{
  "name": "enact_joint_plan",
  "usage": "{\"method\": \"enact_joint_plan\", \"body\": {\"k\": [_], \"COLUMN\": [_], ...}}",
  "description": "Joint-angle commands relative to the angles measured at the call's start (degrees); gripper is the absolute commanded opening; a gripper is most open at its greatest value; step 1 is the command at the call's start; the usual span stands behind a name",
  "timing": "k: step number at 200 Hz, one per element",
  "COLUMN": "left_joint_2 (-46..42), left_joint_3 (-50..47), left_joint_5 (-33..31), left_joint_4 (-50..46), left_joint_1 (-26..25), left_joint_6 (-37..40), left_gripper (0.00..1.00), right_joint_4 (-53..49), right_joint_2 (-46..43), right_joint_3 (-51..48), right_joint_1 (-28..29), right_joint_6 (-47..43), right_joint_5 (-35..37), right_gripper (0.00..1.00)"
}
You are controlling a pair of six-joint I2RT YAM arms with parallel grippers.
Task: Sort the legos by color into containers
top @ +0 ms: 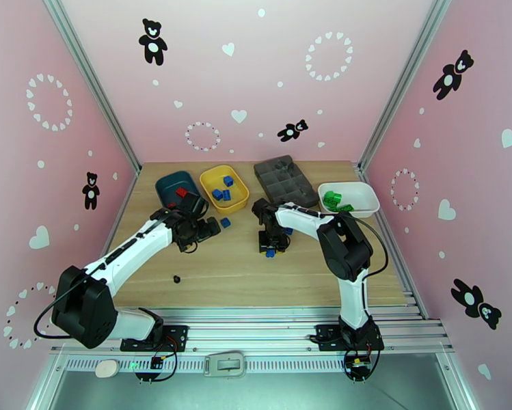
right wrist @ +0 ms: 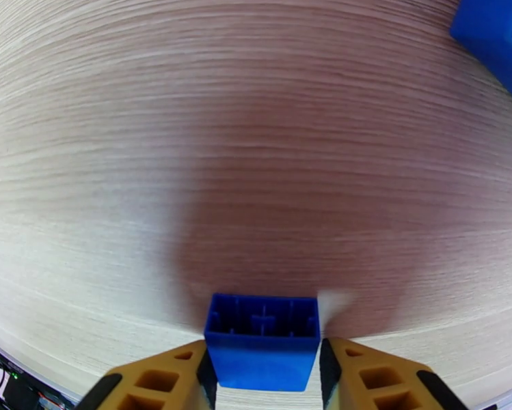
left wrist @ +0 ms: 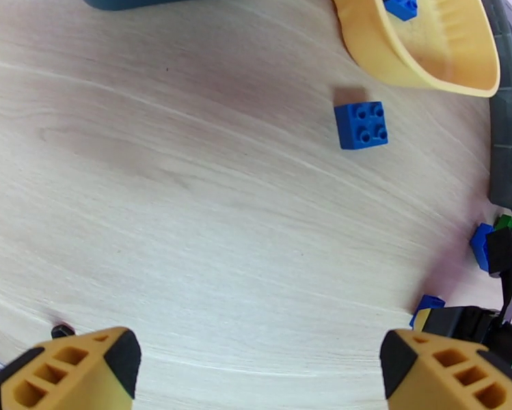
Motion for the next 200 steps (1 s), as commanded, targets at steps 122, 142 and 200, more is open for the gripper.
{"method": "enact_joint_plan", "body": {"k": [122,142,200], "left_joint_2": [10.54,11.24,12.92], "left_joint_3": [4.27,5.67,11.54], "left_joint_5": [21.59,24.45,23.27], "left_joint_4": [18.35,20.46,15.73], "left_joint_1": [5.90,9.66,14.83], "left_joint_6": [-6.89,-8.53,-6.99], "left_gripper": [0.98,0.98,0.96], "right_joint_4": [5.07,7.33,11.56], "right_joint_2": [4.42,8.19,24.32], "right_joint_3": [20.24,26.50,51.40], "right_joint_1": [-1.54,-3.32,-7.14], "right_joint_6": [1.39,3.16,11.13], "right_joint_5": [-12.39,-17.39,-26.87], "right_gripper": [0.28,0.27,0.42]}}
